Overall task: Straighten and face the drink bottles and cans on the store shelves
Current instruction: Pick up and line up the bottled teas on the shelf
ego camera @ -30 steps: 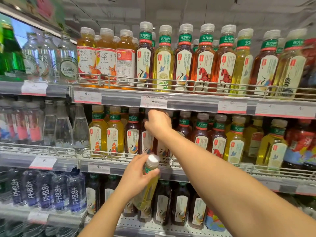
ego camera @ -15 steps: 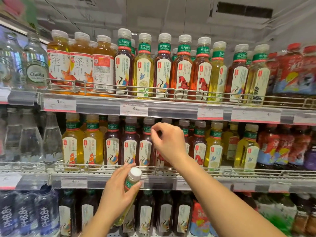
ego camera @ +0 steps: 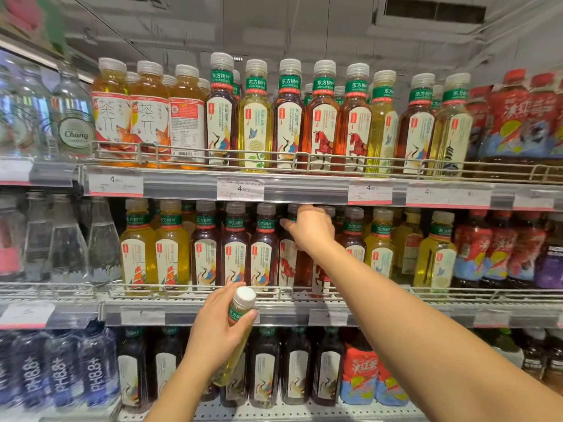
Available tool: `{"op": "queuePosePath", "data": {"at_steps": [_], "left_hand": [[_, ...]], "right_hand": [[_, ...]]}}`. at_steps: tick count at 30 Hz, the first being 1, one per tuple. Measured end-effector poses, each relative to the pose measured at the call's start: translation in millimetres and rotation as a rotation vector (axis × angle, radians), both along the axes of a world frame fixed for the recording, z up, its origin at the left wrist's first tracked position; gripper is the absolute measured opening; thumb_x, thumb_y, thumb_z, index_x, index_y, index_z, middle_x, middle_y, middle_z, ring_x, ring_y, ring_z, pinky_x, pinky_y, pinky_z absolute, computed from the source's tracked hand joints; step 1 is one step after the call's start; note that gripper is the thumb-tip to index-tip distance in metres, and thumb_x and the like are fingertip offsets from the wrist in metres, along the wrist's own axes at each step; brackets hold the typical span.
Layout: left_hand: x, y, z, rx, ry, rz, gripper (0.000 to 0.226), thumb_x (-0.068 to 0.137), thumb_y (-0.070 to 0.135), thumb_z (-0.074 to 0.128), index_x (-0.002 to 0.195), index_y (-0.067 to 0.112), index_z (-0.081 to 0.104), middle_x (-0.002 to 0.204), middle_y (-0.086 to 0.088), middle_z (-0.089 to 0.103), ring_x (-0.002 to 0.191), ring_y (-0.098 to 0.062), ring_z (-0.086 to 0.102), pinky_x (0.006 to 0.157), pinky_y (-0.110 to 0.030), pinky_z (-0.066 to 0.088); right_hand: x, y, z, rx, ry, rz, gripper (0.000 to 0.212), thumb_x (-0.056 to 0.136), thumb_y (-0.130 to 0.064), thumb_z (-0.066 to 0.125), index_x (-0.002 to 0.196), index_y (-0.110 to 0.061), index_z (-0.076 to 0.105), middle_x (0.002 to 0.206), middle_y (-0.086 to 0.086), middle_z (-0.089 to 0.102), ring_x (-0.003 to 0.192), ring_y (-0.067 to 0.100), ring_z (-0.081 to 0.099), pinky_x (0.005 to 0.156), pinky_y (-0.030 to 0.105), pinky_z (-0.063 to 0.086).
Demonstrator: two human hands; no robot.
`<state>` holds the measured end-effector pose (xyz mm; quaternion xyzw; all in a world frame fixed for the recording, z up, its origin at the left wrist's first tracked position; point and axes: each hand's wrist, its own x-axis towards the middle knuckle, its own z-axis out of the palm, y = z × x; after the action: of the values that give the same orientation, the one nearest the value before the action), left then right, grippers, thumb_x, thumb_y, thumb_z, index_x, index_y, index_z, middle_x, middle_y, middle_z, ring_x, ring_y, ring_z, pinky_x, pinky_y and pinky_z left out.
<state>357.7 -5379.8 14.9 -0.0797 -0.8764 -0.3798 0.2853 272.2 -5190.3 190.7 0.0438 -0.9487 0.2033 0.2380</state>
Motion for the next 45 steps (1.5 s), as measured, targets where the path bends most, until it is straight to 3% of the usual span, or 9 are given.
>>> {"op": "queuePosePath", "data": {"at_steps": [11, 16, 19, 23, 26, 30, 36, 39, 45], "left_hand": [[0, 3, 2, 0.01, -0.013, 0.031, 0.061, 0.089, 0.05, 0.069, 0.143, 0.03, 0.052, 0.144, 0.011, 0.05, 0.137, -0.007, 0.04, 0.116, -0.034, 0.034], [0, 7, 2, -0.011, -0.003, 0.046, 0.059, 0.088, 0.049, 0.069, 0.141, 0.028, 0.054, 0.142, 0.01, 0.052, 0.135, -0.009, 0.042, 0.113, -0.033, 0.034], [0, 7, 2, -0.019, -0.008, 0.054, 0.059, 0.088, 0.05, 0.069, 0.141, 0.029, 0.053, 0.142, 0.01, 0.053, 0.134, -0.009, 0.043, 0.112, -0.033, 0.035], [2, 9, 3, -0.024, -0.015, 0.067, 0.059, 0.088, 0.049, 0.07, 0.141, 0.029, 0.053, 0.143, 0.008, 0.052, 0.137, -0.01, 0.042, 0.113, -0.035, 0.035], [4, 12, 5, -0.011, -0.027, 0.056, 0.063, 0.087, 0.049, 0.071, 0.144, 0.03, 0.05, 0.15, 0.008, 0.048, 0.143, -0.01, 0.037, 0.117, -0.036, 0.03], [12, 32, 14, 0.015, -0.061, 0.043, 0.068, 0.087, 0.05, 0.07, 0.148, 0.03, 0.046, 0.157, 0.012, 0.037, 0.151, -0.011, 0.023, 0.121, -0.04, 0.023], [17, 111, 33, 0.071, -0.002, -0.108, 0.056, 0.086, 0.053, 0.073, 0.133, 0.042, 0.046, 0.147, 0.018, 0.042, 0.144, -0.011, 0.033, 0.12, -0.037, 0.026], [15, 158, 44, 0.144, 0.0, -0.178, 0.061, 0.084, 0.057, 0.072, 0.137, 0.035, 0.053, 0.146, 0.018, 0.047, 0.138, -0.006, 0.04, 0.117, -0.035, 0.033], [11, 245, 63, 0.168, 0.019, -0.311, 0.07, 0.074, 0.072, 0.064, 0.133, 0.034, 0.06, 0.138, 0.017, 0.058, 0.13, -0.004, 0.051, 0.111, -0.04, 0.043]], "right_hand": [[-4, 32, 13, -0.171, -0.163, 0.287, 0.018, 0.099, -0.032, 0.065, 0.1, -0.014, 0.062, 0.072, 0.006, 0.072, 0.061, 0.015, 0.07, 0.067, 0.033, 0.061], [4, 31, 3, -0.357, -0.131, 0.388, 0.016, 0.099, -0.02, 0.066, 0.111, -0.014, 0.059, 0.089, 0.005, 0.072, 0.07, 0.016, 0.075, 0.065, 0.032, 0.063], [15, 40, -10, -0.268, 0.006, 0.346, 0.034, 0.095, -0.029, 0.068, 0.125, -0.016, 0.06, 0.103, 0.002, 0.071, 0.089, 0.011, 0.07, 0.08, 0.031, 0.055], [50, 59, -44, -0.296, 0.216, 0.407, 0.044, 0.095, -0.027, 0.065, 0.138, -0.022, 0.06, 0.124, -0.006, 0.068, 0.077, 0.003, 0.069, 0.085, 0.028, 0.057], [70, 91, -82, -0.367, 0.215, 0.367, 0.02, 0.095, -0.027, 0.067, 0.113, -0.029, 0.072, 0.104, -0.018, 0.073, 0.078, 0.005, 0.069, 0.078, 0.03, 0.057], [101, 119, -135, -0.557, -0.11, 0.344, 0.007, 0.091, -0.022, 0.073, 0.098, -0.024, 0.074, 0.088, -0.005, 0.076, 0.073, 0.012, 0.074, 0.078, 0.046, 0.06], [122, 132, -163, -0.46, -0.316, 0.436, 0.061, 0.077, -0.056, 0.081, 0.131, -0.038, 0.061, 0.117, -0.018, 0.067, 0.1, -0.002, 0.065, 0.082, 0.021, 0.054], [124, 149, -158, -0.405, -0.303, 0.436, 0.083, 0.068, -0.066, 0.081, 0.14, -0.048, 0.045, 0.125, -0.024, 0.061, 0.11, -0.003, 0.06, 0.092, 0.025, 0.053], [124, 213, -145, -0.323, -0.153, 0.288, 0.061, 0.069, -0.052, 0.075, 0.122, -0.047, 0.047, 0.095, -0.016, 0.068, 0.09, 0.003, 0.063, 0.084, 0.037, 0.056]]}}
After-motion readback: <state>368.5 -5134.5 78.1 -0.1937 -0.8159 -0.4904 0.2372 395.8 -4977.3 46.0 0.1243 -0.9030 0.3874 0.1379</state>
